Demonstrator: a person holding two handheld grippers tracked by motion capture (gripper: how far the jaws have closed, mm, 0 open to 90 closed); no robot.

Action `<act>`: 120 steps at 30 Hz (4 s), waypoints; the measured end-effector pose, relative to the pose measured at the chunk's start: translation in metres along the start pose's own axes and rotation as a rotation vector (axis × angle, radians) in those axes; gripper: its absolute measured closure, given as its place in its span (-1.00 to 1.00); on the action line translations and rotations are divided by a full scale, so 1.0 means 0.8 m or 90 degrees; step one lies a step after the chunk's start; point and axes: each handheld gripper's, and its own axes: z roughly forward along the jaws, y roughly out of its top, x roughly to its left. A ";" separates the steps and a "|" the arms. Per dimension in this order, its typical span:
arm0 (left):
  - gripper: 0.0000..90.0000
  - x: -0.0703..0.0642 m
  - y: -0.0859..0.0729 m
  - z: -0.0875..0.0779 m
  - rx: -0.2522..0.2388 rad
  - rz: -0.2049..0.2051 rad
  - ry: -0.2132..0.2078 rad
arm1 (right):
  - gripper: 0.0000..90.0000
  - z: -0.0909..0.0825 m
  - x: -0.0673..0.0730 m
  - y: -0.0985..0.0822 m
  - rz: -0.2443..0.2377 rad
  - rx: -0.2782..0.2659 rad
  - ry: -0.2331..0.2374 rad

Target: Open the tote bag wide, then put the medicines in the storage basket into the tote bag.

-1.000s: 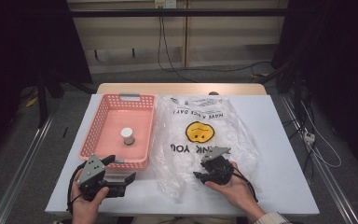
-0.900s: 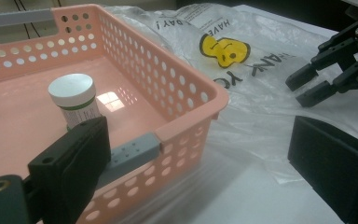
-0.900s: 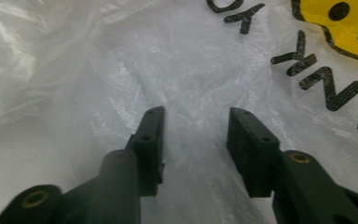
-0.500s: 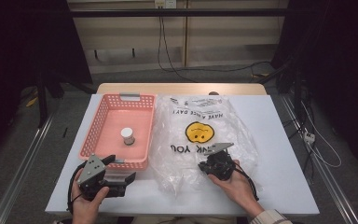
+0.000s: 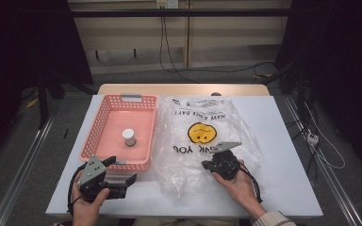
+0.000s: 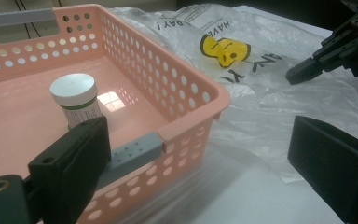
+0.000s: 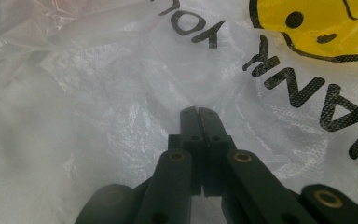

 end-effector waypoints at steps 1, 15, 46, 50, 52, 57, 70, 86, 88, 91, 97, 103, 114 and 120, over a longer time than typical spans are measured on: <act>-0.87 0.000 0.000 0.000 0.000 0.000 0.000 | 1.00 -0.002 -0.001 0.000 0.002 -0.005 -0.003; -0.87 0.000 0.000 0.000 0.001 0.002 0.001 | 1.00 -0.024 -0.003 0.010 0.014 -0.079 0.004; -0.88 0.000 0.000 0.000 -0.001 -0.001 0.001 | 1.00 -0.069 -0.022 0.065 -0.009 -0.212 0.008; -0.88 0.001 0.000 0.001 -0.001 -0.003 0.000 | 1.00 -0.072 -0.025 0.072 -0.008 -0.225 0.009; -0.88 0.003 -0.001 0.001 0.001 -0.003 -0.001 | 1.00 -0.074 -0.026 0.075 -0.006 -0.232 0.009; -0.87 0.005 -0.001 0.000 -0.004 -0.011 -0.003 | 1.00 -0.079 -0.029 0.083 -0.003 -0.249 0.002; -0.87 0.002 0.001 -0.003 -0.009 -0.003 -0.003 | 1.00 -0.090 -0.030 0.088 -0.010 -0.286 0.007; -0.85 0.020 0.018 -0.005 0.016 -0.019 -0.005 | 1.00 -0.088 -0.034 0.087 0.002 -0.277 0.014; -0.84 0.022 0.023 -0.004 0.022 -0.014 -0.001 | 1.00 -0.087 -0.034 0.087 0.000 -0.275 0.015; -0.84 0.024 0.030 -0.001 0.031 0.008 0.004 | 1.00 -0.083 -0.030 0.086 -0.005 -0.267 0.019; -0.76 0.036 0.048 0.010 0.067 0.022 0.005 | 1.00 -0.079 -0.024 0.085 -0.012 -0.257 0.029; -0.80 0.048 0.062 0.028 0.095 0.030 0.009 | 1.00 -0.080 -0.024 0.085 -0.014 -0.257 0.028; -0.81 0.073 0.087 0.061 0.144 0.038 0.013 | 1.00 -0.078 -0.024 0.085 -0.015 -0.252 0.031; -0.75 0.091 0.099 0.080 0.157 0.042 0.039 | 1.00 -0.078 -0.024 0.085 -0.016 -0.252 0.031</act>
